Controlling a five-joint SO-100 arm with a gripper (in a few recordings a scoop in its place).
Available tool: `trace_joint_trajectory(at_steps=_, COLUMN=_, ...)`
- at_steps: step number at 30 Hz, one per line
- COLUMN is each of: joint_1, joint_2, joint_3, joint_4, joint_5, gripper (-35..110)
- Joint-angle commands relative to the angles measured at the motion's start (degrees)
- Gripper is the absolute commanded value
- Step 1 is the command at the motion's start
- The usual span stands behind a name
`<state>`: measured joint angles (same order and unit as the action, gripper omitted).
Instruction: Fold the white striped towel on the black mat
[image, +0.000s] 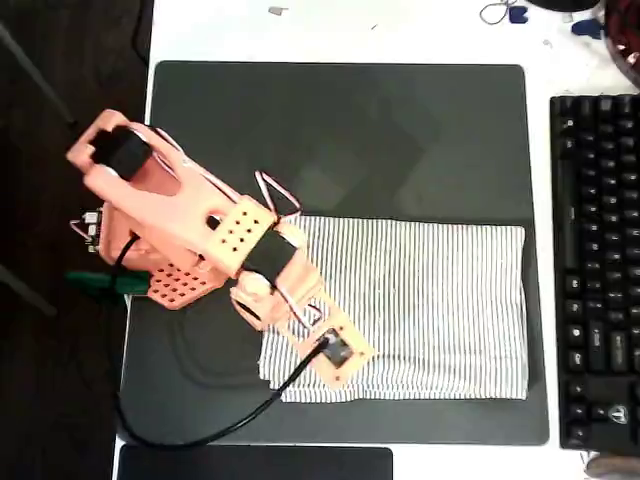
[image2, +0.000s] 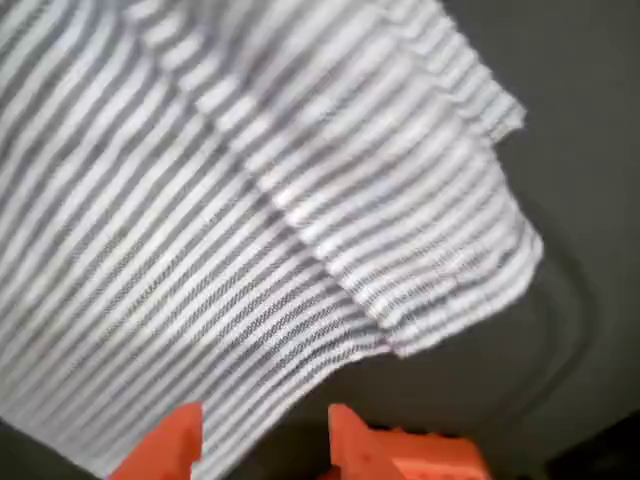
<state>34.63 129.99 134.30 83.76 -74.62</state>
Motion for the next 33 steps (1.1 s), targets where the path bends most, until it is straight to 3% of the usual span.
trace_joint_trajectory(at_steps=1, joint_1=-0.7, joint_2=4.3, joint_3=2.5, joint_4=-0.4, joint_5=5.1, gripper=16)
trace_joint_trajectory(at_steps=9, joint_1=-0.4, joint_2=6.9, joint_3=16.3, joint_4=-9.1, joint_5=15.4, gripper=19)
trace_joint_trajectory(at_steps=19, joint_1=-7.6, joint_2=-0.4, joint_3=25.3, joint_4=-30.4, joint_5=26.1, gripper=18)
trace_joint_trajectory(at_steps=23, joint_1=-12.0, joint_2=-2.2, joint_3=23.8, joint_4=-33.0, joint_5=30.1, gripper=0)
trace_joint_trajectory(at_steps=28, joint_1=-12.6, joint_2=-3.5, joint_3=20.5, joint_4=-31.7, joint_5=30.8, gripper=0)
trace_joint_trajectory(at_steps=33, joint_1=-7.6, joint_2=0.1, joint_3=17.2, joint_4=-24.6, joint_5=25.3, gripper=0)
